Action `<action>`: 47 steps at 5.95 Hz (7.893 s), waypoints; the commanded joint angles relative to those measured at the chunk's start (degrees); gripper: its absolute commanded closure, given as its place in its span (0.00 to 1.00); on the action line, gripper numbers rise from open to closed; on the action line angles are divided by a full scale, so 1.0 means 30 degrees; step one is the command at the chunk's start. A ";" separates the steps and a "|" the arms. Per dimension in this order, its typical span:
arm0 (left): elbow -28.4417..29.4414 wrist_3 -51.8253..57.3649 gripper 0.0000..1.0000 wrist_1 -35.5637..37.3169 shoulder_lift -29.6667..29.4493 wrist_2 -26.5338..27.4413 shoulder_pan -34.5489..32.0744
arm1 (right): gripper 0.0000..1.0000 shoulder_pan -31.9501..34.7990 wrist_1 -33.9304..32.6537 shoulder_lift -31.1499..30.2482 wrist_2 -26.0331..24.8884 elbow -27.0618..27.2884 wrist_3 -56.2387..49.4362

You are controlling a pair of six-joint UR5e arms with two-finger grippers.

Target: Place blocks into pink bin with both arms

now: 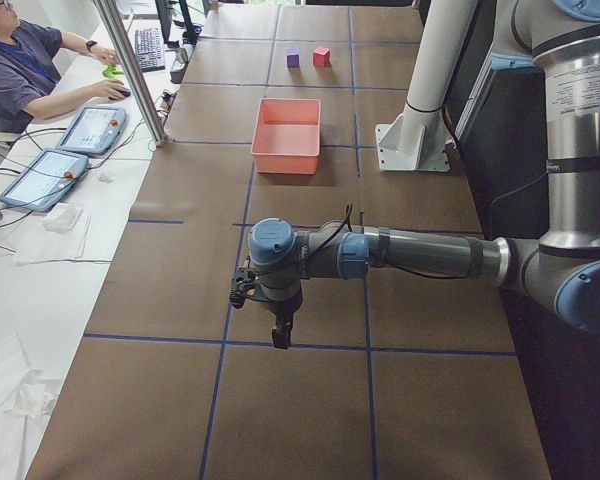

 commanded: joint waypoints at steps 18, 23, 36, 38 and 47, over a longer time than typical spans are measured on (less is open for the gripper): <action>-0.0037 0.0000 0.00 -0.0138 -0.0072 0.0027 0.0049 | 0.61 -1.0034 0.3723 0.8005 -0.2717 -0.2172 1.8641; -0.0067 0.0000 0.00 -0.0197 -0.0160 0.0116 0.0078 | 0.59 -1.7063 -0.0979 1.6624 -0.8010 -0.1691 3.2127; 0.4707 -1.1660 0.00 -1.2882 -0.3236 0.0262 0.7399 | 0.00 -0.6178 -0.5323 0.8321 -0.2161 0.1238 0.7805; 0.5439 -1.1718 0.00 -1.2941 -0.3237 0.1075 0.8511 | 0.00 -0.6175 -0.5294 0.7965 -0.2161 0.1238 0.7824; 0.1084 -1.9137 0.55 -1.1894 -0.6357 0.1287 0.9131 | 0.00 -0.6204 -0.3930 0.5806 -0.2190 0.2174 0.7825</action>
